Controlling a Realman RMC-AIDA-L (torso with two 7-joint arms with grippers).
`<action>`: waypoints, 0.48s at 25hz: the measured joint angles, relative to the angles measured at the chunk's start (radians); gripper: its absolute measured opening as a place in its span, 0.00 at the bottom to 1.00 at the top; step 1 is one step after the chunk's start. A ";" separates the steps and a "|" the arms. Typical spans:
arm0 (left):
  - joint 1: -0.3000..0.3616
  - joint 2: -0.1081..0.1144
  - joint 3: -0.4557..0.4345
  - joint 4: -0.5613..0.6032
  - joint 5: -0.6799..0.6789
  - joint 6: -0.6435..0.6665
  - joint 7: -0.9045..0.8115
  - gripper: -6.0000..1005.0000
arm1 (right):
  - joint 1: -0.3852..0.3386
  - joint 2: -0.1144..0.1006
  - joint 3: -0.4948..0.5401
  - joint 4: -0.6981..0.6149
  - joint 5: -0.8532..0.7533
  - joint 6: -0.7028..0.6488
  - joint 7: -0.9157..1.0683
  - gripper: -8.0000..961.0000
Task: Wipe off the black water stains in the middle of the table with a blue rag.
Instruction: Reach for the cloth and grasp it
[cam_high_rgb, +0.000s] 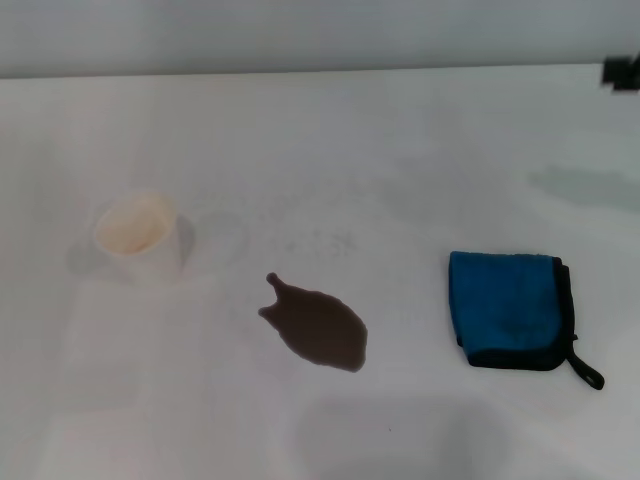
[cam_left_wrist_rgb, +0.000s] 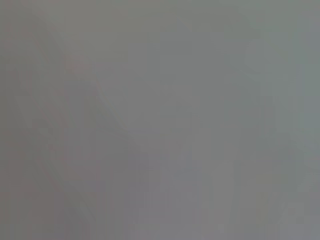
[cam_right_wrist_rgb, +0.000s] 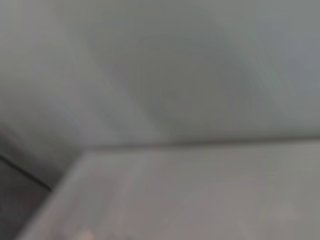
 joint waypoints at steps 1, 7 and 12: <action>-0.005 0.000 0.000 -0.004 0.000 -0.001 0.000 0.87 | 0.007 0.016 -0.022 -0.056 -0.057 -0.001 0.023 0.44; -0.033 0.000 0.001 -0.013 -0.001 -0.013 0.002 0.87 | 0.097 0.120 -0.121 -0.267 -0.396 0.010 0.123 0.44; -0.048 0.000 0.001 -0.029 -0.003 -0.018 0.005 0.87 | 0.157 0.170 -0.270 -0.383 -0.614 0.020 0.226 0.44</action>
